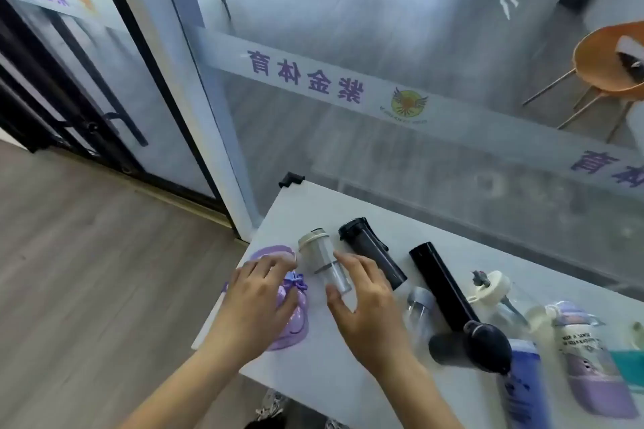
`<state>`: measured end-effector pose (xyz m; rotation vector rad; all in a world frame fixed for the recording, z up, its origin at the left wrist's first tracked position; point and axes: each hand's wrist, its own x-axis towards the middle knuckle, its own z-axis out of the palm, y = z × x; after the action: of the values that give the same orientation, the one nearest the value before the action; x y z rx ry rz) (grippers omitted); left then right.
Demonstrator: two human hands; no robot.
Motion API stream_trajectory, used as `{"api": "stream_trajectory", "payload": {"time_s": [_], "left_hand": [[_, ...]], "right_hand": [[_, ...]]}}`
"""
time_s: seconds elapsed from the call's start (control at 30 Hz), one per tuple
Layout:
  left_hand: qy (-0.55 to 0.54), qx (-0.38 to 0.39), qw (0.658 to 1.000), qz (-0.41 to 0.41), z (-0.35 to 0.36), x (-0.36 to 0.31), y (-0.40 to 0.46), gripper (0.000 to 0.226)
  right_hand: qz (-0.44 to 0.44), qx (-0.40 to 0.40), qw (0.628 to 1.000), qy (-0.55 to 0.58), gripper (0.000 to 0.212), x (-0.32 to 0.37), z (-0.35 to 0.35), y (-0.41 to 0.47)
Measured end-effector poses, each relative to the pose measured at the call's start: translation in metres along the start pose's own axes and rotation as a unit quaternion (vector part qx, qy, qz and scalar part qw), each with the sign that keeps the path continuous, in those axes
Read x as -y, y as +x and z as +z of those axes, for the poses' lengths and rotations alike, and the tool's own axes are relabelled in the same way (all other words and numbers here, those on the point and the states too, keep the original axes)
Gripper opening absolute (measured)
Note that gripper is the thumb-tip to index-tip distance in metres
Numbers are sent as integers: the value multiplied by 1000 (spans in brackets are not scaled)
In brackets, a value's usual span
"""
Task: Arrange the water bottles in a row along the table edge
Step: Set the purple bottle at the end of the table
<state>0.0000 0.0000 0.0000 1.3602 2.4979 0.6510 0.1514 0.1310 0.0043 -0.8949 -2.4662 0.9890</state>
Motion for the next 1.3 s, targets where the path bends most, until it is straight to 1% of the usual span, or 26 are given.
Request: {"api": "stream_trajectory", "payload": {"time_s": [0.1, 0.17, 0.27, 0.33, 0.43, 0.53, 0.63, 0.73, 0.8, 0.87, 0.9, 0.97, 1.03, 1.2, 1.3], "left_hand": [[-2, -3, 1000, -13, 9, 15, -3, 33], [-13, 24, 998, -52, 16, 27, -6, 38], [-3, 44, 995, -89, 29, 49, -6, 43], [-17, 69, 987, -144, 39, 62, -2, 41], [-70, 83, 969, -220, 55, 79, 5, 41], [-96, 108, 946, -291, 67, 95, 15, 39], [-129, 136, 920, -344, 73, 104, 27, 37], [-168, 153, 888, -400, 79, 108, 36, 38], [-239, 164, 853, -435, 82, 111, 40, 41], [-311, 168, 817, -457, 86, 111, 40, 41], [-320, 166, 812, -460, 87, 112, 39, 42], [-290, 157, 829, -452, 86, 111, 36, 43], [-260, 135, 846, -445, 83, 112, 33, 39], [-312, 67, 861, -397, 76, 113, 22, 31], [-327, 42, 872, -361, 74, 115, 17, 37]], "right_hand": [[18, 49, 999, 2, 47, -4, 19, 0], [44, 81, 996, 16, 46, -8, 33, -1], [60, 119, 991, 18, 43, -13, 55, 2], [75, 143, 987, 14, 43, -17, 72, 10], [114, 181, 977, -1, 45, -21, 100, 29], [188, 248, 949, -45, 54, -28, 125, 52], [266, 281, 922, -12, 63, -36, 143, 66], [304, 277, 910, 45, 63, -45, 150, 71], [324, 265, 904, 89, 62, -47, 151, 73], [330, 256, 902, 110, 66, -47, 152, 73], [331, 248, 903, 117, 71, -47, 153, 72], [334, 232, 904, 132, 77, -47, 154, 68], [329, 219, 905, 157, 78, -47, 155, 62], [302, 182, 909, 221, 82, -45, 154, 55], [290, 160, 906, 263, 81, -43, 151, 53]]}}
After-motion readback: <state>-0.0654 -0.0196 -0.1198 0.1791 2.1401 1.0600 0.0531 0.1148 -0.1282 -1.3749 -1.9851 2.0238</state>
